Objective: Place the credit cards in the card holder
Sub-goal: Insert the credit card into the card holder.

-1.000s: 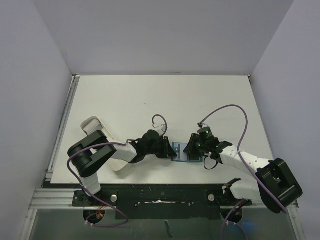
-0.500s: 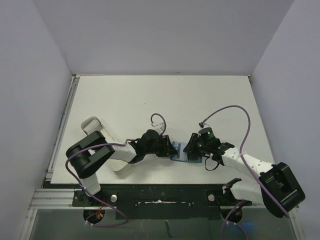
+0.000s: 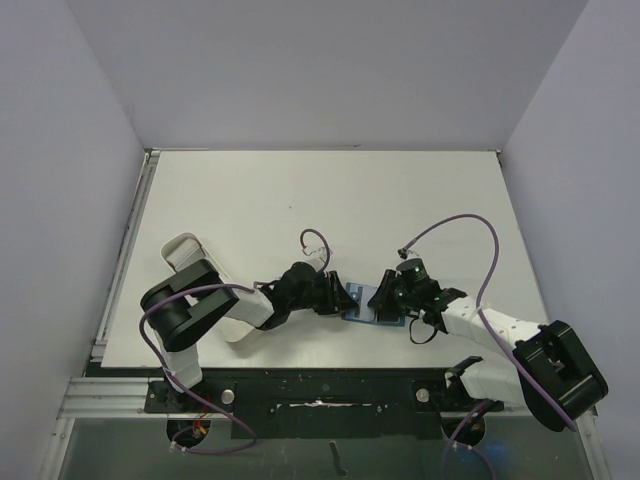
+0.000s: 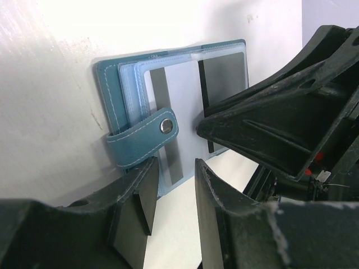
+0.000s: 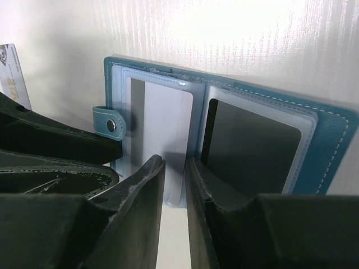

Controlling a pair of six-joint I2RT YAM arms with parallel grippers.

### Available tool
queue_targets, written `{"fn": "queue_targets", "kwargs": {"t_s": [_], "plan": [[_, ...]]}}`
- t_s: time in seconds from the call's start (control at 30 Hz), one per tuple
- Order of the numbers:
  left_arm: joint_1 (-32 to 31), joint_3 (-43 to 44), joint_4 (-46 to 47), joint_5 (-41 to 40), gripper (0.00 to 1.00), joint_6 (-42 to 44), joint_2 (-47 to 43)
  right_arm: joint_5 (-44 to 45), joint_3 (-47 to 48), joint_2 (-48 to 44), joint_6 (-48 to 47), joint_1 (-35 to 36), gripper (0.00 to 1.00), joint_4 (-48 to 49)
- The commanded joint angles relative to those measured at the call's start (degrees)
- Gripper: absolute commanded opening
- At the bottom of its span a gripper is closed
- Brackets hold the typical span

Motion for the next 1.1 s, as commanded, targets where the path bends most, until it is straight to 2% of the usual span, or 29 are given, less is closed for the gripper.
{"fn": "queue_targets", "kwargs": {"t_s": [0.0,0.27,0.47,0.5,0.57,0.63,0.93,1.07], "plan": [[-0.14,-0.08,4.89,0.69,0.32,-0.13,1.06,-0.39,-1.17,0.13,1.01,0.68,0.21,5.43],[-0.19,0.07,4.41,0.48,0.31,0.24,0.49,-0.78,-1.85,0.13,0.99,1.17,0.15,6.88],[-0.13,1.28,0.94,-0.17,0.31,1.89,-0.35,1.63,-0.75,-2.34,-0.43,1.10,0.14,1.82],[-0.13,1.31,0.32,-0.33,0.31,2.11,-0.51,2.02,-0.50,-2.97,-0.58,1.10,0.16,0.73],[-0.06,1.34,-0.50,-0.72,0.31,2.44,-0.66,2.87,0.13,-4.01,-0.87,1.10,0.29,-1.31],[-0.04,1.32,-0.86,-0.98,0.31,2.44,-0.56,3.79,0.80,-4.81,-1.16,1.09,0.31,-3.17],[-0.07,3.17,-2.07,-1.19,0.31,2.28,-0.59,3.40,0.54,-2.85,-2.04,1.10,0.13,-1.88],[-0.12,3.08,-1.93,-0.80,0.31,1.76,-0.61,3.15,-0.42,-0.92,-1.73,1.09,0.10,-0.70]]}}
